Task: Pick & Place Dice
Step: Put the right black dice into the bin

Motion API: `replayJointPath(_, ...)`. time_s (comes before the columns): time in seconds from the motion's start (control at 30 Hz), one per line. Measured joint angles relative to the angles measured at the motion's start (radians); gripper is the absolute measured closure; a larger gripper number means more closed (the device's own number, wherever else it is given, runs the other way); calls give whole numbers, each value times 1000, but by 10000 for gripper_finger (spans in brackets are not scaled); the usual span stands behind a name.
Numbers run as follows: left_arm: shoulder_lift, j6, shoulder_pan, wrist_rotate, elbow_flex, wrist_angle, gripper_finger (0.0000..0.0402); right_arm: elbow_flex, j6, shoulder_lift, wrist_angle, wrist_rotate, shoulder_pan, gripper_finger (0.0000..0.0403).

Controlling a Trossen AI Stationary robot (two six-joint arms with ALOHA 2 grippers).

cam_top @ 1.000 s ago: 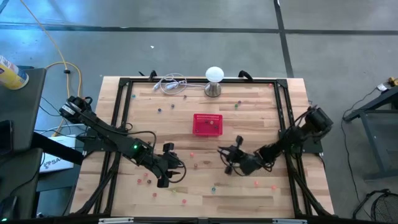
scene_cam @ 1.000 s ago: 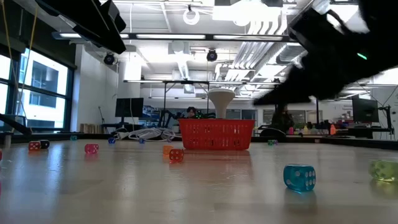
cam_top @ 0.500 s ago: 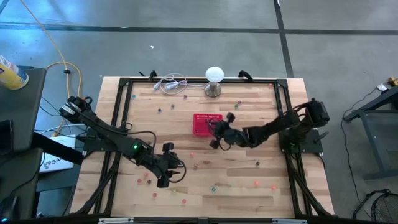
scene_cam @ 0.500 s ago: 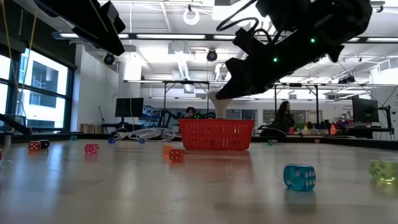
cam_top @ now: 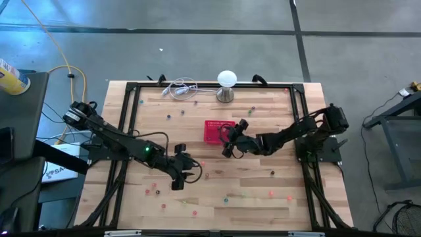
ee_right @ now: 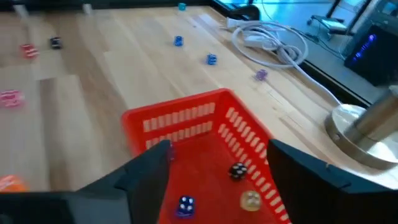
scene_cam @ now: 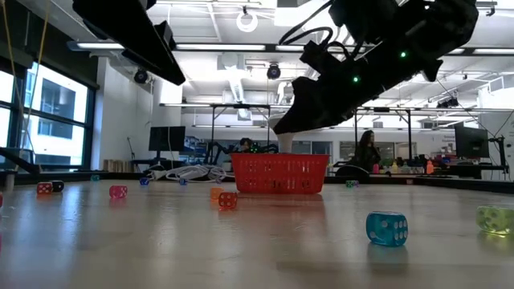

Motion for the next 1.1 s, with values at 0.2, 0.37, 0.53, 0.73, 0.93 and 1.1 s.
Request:
replayJointPath(0.2,0,1,-4,2,0,-4,233,11,-166,-146,-7,66,68,139)
replayJointPath(0.37,0,-22,-10,2,0,0,233,11,-94,-318,-163,46,176,151)
replayJointPath(0.53,0,-23,-10,2,0,26,233,11,214,-481,-578,-79,345,158)
replayJointPath(0.73,0,-25,-11,2,0,48,233,10,817,-575,-952,-203,542,170)
replayJointPath(0.93,0,-25,-7,2,0,46,233,10,1120,-563,-1135,-273,647,184)
replayJointPath(1.1,0,-49,-7,2,0,46,233,10,1290,-524,-1282,-306,648,196)
